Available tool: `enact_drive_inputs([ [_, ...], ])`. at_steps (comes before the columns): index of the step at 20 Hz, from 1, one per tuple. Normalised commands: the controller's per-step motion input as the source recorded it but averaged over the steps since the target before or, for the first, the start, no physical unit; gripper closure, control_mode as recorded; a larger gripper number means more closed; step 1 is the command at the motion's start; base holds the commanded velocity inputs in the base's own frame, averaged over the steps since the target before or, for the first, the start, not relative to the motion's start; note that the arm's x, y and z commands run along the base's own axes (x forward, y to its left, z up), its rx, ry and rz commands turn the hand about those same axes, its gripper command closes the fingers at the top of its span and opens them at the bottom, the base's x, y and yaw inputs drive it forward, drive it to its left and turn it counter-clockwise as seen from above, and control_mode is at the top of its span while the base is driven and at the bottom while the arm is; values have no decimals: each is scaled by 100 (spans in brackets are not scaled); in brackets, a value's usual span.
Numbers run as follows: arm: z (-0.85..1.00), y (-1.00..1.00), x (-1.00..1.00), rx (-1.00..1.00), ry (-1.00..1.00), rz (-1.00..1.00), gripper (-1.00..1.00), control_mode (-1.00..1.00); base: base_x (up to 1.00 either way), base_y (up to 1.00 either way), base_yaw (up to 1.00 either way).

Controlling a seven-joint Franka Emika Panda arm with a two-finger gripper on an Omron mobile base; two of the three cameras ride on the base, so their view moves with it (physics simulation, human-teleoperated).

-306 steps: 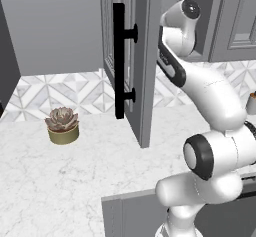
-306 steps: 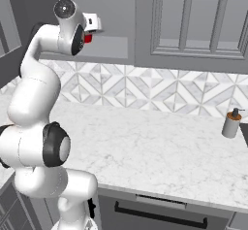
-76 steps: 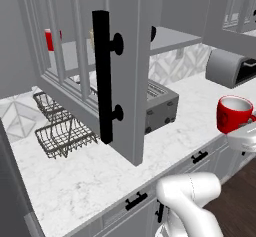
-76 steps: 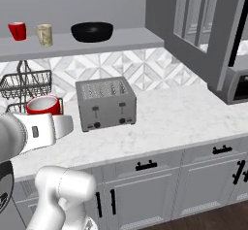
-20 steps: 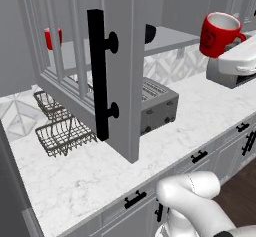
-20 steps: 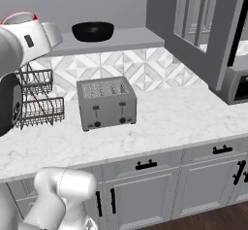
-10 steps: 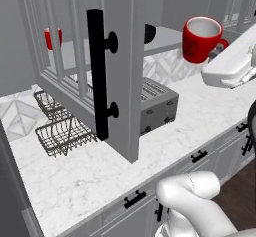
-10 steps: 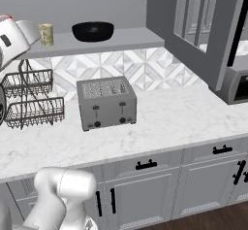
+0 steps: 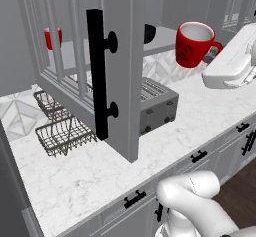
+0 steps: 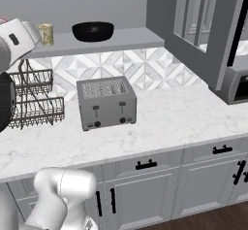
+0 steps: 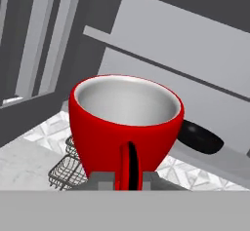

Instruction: Gather all objects into one cabinet and sort the glasses and bowls to opposite sides.

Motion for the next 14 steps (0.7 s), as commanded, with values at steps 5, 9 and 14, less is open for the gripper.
enact_drive_inputs([
  [5, -22, 41, 0, 0, 18, 1, 100, -100, 0, 0, 0],
  [9, -4, 17, 0, 10, 12, 0, 100, -100, 0, 0, 0],
  [14, 0, 0, 20, 24, 0, 0, 100, -100, 0, 0, 0],
])
